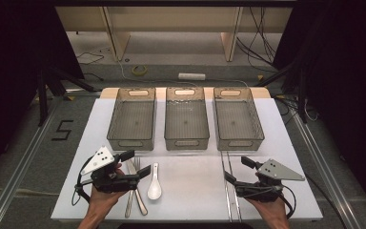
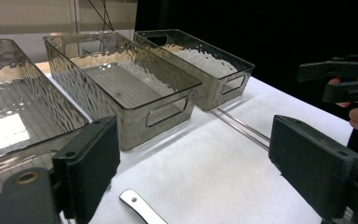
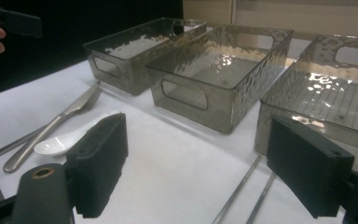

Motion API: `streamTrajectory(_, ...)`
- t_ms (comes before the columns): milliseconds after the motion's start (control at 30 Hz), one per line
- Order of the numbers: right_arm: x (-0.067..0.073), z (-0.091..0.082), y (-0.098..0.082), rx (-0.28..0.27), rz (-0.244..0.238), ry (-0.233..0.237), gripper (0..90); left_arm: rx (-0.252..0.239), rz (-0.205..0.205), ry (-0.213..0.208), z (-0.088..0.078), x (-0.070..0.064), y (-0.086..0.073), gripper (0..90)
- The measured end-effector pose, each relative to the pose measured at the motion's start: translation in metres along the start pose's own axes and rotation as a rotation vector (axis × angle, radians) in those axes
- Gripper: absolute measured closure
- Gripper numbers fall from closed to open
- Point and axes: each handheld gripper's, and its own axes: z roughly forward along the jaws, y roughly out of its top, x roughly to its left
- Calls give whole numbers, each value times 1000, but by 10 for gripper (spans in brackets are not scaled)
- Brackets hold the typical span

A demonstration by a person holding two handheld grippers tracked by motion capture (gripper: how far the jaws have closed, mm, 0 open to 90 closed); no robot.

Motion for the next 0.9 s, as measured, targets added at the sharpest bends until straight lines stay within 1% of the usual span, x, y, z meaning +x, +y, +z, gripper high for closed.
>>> streamTrajectory(33, 0, 1, 1, 18, -7, 0, 211, 0, -1, 0, 0, 0, 0, 158)
streamTrajectory(67, 0, 1, 1, 18, -7, 0, 211, 0, -3, -1, 0, 0, 0, 158)
streamTrajectory(100, 0, 2, 1, 35, -15, -8, 210, 0, -3, -2, 0, 0, 0, 158)
streamTrajectory(167, 0, 3, 2, 43, -16, -8, 209, 2, -1, -3, 0, 0, 0, 158)
streamTrajectory(200, 0, 3, 3, 60, -17, -7, 206, -1, -2, -1, 0, 0, 0, 158)
streamTrajectory(267, 0, 4, 4, 69, -21, -9, 209, -1, -4, -2, 0, 0, 0, 158)
streamTrajectory(300, -1, 4, 5, 84, -24, -11, 215, -2, -6, -3, 0, 1, 0, 158)
streamTrajectory(333, -1, 4, 7, 106, -24, -6, 219, -3, -6, -3, 0, 1, 0, 158)
streamTrajectory(367, -1, 6, 9, 159, -33, -10, 230, -3, -5, -2, 0, 1, 0, 158)
streamTrajectory(433, -3, 8, 12, 218, -59, -14, 235, -3, -5, -2, 0, 1, 0, 158)
streamTrajectory(467, -3, 8, 12, 218, -59, -14, 235, -3, -5, -2, 0, 1, 0, 158)
streamTrajectory(500, -4, 10, 14, 274, -87, -24, 248, -3, -6, -3, 0, 1, 0, 158)
streamTrajectory(533, -4, 10, 15, 297, -93, -25, 253, -3, -6, -3, 0, 1, 0, 158)
streamTrajectory(567, -4, 10, 15, 297, -93, -25, 253, -2, -6, -3, 0, 1, 0, 158)
streamTrajectory(600, -7, 10, 17, 326, -89, -28, 255, -1, -7, -3, 0, 1, 0, 158)
streamTrajectory(667, -9, 9, 19, 339, -85, -33, 255, -1, -9, -3, 0, 1, 0, 158)
streamTrajectory(900, -13, 7, 22, 344, -64, -42, 256, -2, -9, 0, 0, 1, 0, 158)
